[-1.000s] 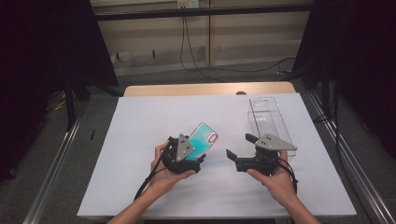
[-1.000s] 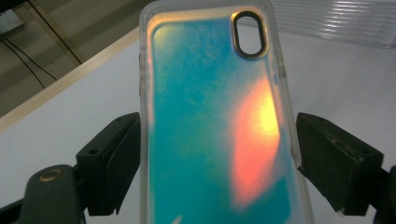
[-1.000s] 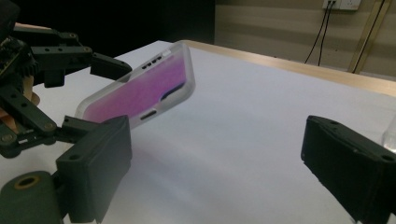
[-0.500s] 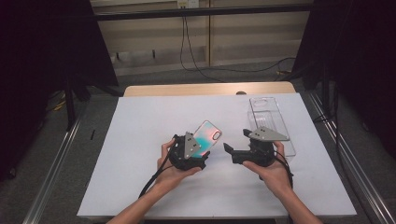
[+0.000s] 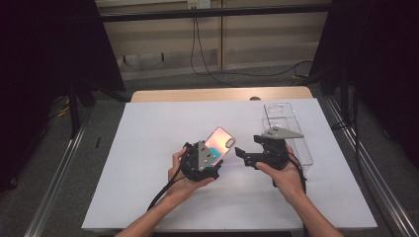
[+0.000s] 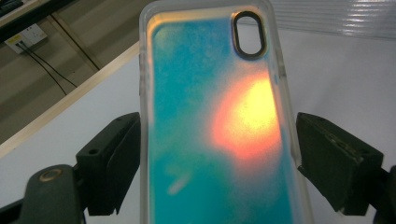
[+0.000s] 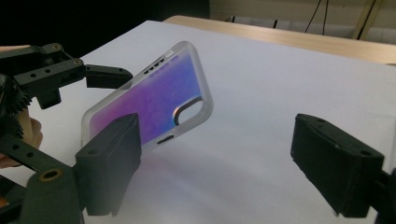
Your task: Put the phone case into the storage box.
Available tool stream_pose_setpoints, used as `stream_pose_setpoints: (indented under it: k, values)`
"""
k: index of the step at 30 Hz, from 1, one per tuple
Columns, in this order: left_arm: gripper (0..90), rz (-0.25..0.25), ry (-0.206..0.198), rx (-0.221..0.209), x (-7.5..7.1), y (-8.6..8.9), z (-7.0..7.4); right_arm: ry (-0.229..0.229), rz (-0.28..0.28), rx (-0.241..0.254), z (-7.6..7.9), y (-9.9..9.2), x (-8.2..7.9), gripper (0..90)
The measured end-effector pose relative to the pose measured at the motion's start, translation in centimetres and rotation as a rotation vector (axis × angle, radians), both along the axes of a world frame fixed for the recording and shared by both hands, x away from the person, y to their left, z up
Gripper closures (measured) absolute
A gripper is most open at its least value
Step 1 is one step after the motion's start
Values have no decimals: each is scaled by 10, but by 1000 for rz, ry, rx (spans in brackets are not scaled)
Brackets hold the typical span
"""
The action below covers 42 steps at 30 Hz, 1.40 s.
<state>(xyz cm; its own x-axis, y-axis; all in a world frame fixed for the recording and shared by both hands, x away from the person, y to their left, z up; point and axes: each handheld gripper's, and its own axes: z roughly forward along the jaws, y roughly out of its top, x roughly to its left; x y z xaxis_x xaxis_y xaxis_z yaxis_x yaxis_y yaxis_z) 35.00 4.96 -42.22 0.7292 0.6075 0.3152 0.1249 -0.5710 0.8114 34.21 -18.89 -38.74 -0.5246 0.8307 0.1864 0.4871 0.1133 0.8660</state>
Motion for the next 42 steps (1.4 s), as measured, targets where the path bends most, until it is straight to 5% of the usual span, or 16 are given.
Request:
stream_pose_setpoints:
  k: [5, 18, 29, 42]
  values:
    - [172, -6, -3, 4, -1, -2, -1, 160, 40, -4, 0, 4, 5, 196]
    - [172, -20, -21, 13, -6, -6, -2, 214, 29, -63, 1, 14, 13, 332]
    - [172, -29, -31, 25, -9, -9, -2, 289, 9, -19, 5, 12, 20, 530]
    - [172, -21, -49, 25, -11, -10, -2, 342, 13, 27, 2, 17, 22, 627]
